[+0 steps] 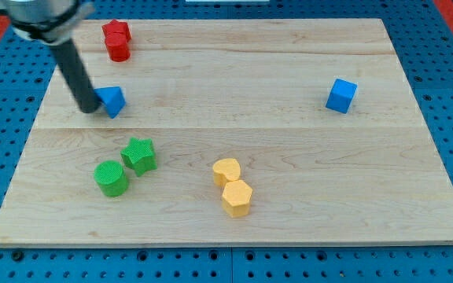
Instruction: Slide the blue triangle into the left side of the blue cube
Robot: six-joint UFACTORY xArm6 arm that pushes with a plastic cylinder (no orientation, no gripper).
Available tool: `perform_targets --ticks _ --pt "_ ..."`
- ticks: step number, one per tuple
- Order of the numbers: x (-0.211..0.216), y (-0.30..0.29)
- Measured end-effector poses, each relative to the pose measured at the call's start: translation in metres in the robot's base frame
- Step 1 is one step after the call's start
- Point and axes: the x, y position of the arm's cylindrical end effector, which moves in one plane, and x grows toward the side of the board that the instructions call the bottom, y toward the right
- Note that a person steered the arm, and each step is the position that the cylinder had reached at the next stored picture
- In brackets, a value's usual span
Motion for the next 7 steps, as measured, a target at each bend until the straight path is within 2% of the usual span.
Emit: perform_targets --ticks 1,3,5,6,7 --pt "-0.001 0.044" --pt "-0.033 0.021" --pt "-0.050 0.106" --pt "-0.045 0.165" --pt "-0.031 0.197"
